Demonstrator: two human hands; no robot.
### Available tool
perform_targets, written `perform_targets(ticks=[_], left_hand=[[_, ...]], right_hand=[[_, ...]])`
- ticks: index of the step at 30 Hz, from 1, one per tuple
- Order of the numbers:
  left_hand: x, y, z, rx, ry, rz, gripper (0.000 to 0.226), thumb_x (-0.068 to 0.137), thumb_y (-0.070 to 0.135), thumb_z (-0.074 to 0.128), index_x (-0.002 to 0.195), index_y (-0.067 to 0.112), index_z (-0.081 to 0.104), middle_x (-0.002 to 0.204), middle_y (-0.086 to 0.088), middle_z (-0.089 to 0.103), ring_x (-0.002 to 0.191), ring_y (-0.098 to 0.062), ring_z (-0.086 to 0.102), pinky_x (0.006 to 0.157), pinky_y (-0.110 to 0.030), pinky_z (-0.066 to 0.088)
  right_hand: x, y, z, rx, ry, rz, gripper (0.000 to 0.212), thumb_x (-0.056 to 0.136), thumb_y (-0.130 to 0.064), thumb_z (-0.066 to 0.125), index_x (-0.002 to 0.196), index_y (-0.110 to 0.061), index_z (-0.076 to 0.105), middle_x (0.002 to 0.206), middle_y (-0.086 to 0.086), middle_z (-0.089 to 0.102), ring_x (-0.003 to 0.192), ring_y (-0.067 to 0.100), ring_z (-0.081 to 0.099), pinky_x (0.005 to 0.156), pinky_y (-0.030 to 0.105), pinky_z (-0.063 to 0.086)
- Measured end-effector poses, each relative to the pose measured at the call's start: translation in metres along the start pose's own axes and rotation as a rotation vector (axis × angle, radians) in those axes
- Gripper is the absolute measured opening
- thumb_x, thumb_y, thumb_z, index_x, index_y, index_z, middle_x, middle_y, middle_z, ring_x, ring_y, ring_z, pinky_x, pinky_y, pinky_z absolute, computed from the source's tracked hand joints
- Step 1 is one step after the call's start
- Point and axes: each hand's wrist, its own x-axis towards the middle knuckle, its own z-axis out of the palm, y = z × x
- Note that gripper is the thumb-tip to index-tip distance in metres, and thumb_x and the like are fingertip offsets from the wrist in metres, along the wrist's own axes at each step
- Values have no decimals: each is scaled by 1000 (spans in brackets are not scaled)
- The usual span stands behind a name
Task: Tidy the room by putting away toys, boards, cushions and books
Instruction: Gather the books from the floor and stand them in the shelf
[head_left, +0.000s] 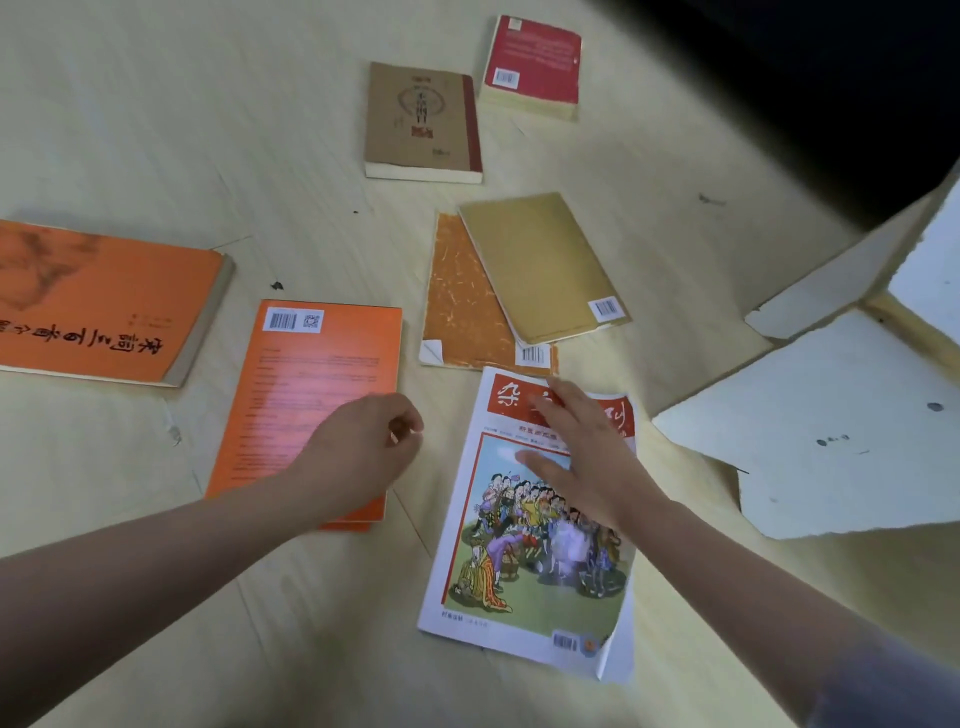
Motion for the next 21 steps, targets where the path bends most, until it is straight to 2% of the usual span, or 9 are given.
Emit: perform_targets(ticks=[1, 3, 7, 10, 13, 15, 17, 21], left_hand=[[7, 1, -4, -11, 15, 12, 8, 87, 17, 58, 89, 23, 62, 82, 15, 60, 77, -8, 58, 66, -14, 41], [20, 2, -9, -42, 34, 17, 10, 87, 15, 57, 90, 23, 62, 84, 14, 61, 78, -6, 58, 67, -13, 41], [35, 1, -10, -102, 70, 3, 10, 87, 13, 58, 90, 20, 64, 88, 9, 64, 79, -3, 59, 67, -12, 41], [44, 1, -9, -135, 84, 10, 11, 87, 13, 57, 90, 20, 65, 88, 10, 64, 78, -3, 59, 68, -14, 43], [54, 3, -12, -164, 105, 22, 12, 88, 12, 57, 87, 22, 64, 86, 10, 64, 78, -3, 60, 68, -16, 45], [60, 3, -15, -168, 115, 30, 13, 89, 12, 55, 87, 21, 64, 87, 12, 64, 78, -1, 59, 67, -13, 44], [65, 3, -18, -170, 102, 27, 13, 89, 12, 55, 91, 20, 64, 91, 15, 62, 81, 2, 58, 66, -8, 43], [80, 4, -20, -187, 27, 38, 15, 90, 14, 56, 99, 23, 64, 100, 18, 60, 88, 6, 57, 67, -4, 42]], right_hand=[[7, -6, -6, 40, 62, -2, 61, 93, -50, 50, 145, -20, 38, 158, 4, 21, 146, 22, 18, 116, 33, 18], [25, -14, -17, 72, 112, 29, 51, 95, -38, 55, 141, -19, 44, 156, 5, 26, 143, 21, 25, 112, 30, 24], [68, -12, -36, 141, 155, 231, 49, 94, -35, 56, 138, -16, 47, 149, 7, 38, 134, 22, 38, 106, 28, 31], [102, -5, -42, 161, 162, 356, 49, 94, -35, 56, 137, -13, 47, 143, 10, 42, 128, 24, 45, 103, 32, 37], [131, 2, -38, 149, 155, 450, 50, 95, -37, 53, 139, -15, 45, 149, 12, 32, 135, 28, 36, 102, 38, 39], [146, 9, -38, 111, 188, 522, 51, 95, -38, 51, 140, -16, 44, 152, 13, 25, 141, 31, 24, 108, 42, 36], [157, 23, -42, 59, 220, 602, 55, 94, -41, 51, 141, -14, 40, 152, 16, 25, 142, 34, 20, 111, 47, 31], [168, 49, -45, -22, 104, 702, 81, 88, -58, 54, 148, -12, 24, 153, 20, 21, 143, 38, 17, 112, 51, 29]])
